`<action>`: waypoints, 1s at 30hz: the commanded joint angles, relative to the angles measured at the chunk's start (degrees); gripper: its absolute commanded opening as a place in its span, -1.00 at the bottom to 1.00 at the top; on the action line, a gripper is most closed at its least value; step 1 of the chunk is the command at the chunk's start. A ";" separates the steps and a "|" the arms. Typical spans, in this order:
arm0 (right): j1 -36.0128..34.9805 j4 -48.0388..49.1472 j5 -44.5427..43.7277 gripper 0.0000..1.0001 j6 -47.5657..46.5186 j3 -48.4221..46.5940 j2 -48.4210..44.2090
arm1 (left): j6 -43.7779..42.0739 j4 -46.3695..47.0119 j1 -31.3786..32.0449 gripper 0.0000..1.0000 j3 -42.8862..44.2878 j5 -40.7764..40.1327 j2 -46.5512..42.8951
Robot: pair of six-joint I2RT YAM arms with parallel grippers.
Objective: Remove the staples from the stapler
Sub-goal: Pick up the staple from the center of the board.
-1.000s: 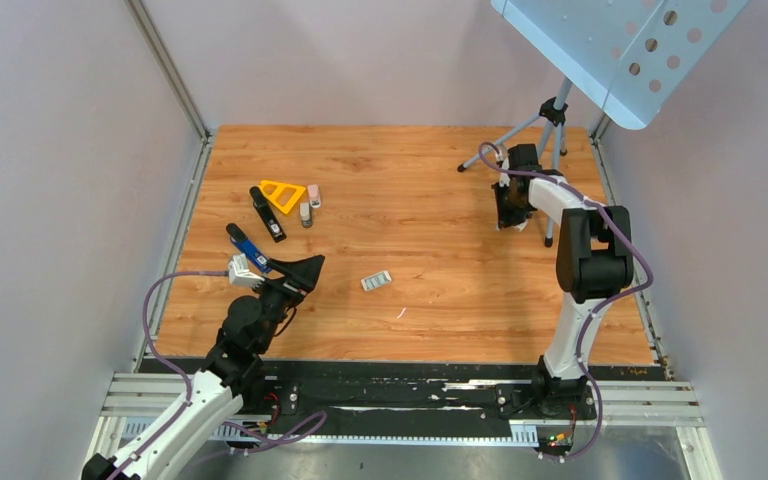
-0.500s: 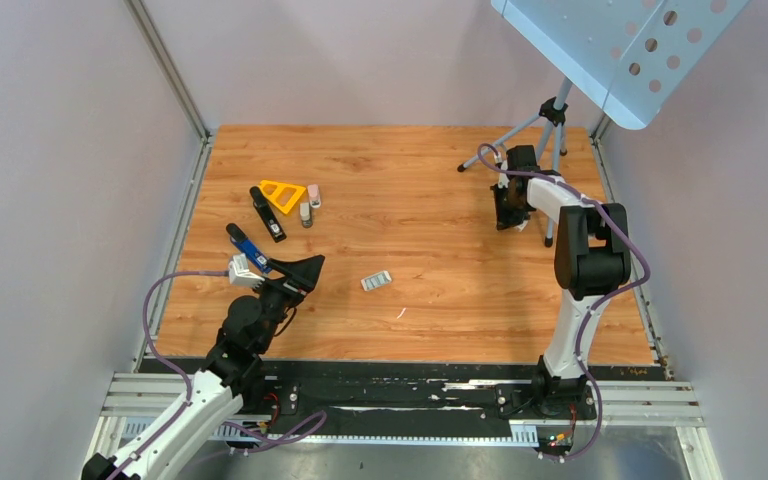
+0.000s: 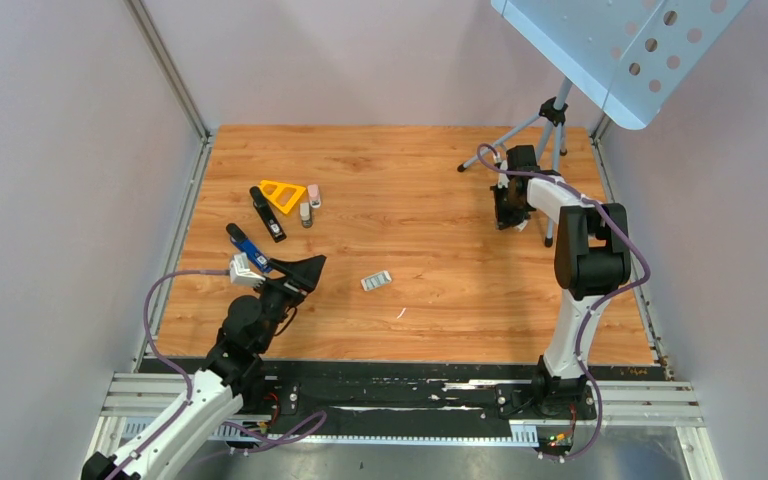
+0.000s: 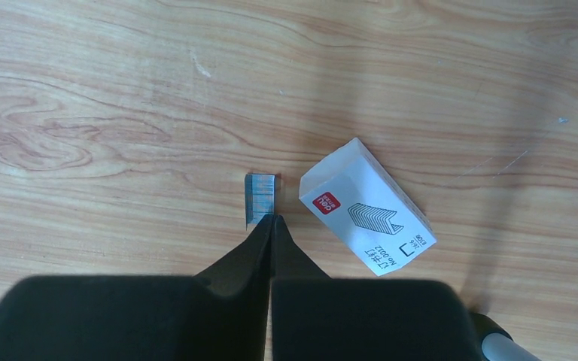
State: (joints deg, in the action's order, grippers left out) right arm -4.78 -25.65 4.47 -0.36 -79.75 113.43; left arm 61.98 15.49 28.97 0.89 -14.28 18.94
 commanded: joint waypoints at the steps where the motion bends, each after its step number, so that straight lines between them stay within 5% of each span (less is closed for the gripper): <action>1: 1.09 -0.86 -1.56 -1.00 -2.05 1.90 -0.54 | -0.64 4.02 -0.41 1.00 -0.36 0.31 1.63; 11: 1.26 0.60 3.03 -1.00 -4.95 5.36 -5.49 | -2.10 11.39 -0.38 1.00 -0.28 3.18 6.87; 30: 1.03 1.30 31.79 -1.00 -7.62 12.48 -13.25 | -4.14 20.97 -0.41 1.00 0.39 8.39 13.86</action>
State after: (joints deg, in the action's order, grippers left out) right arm -4.36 -23.94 27.18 -7.97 -68.69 101.41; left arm 59.07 32.95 28.97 0.89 -7.35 31.51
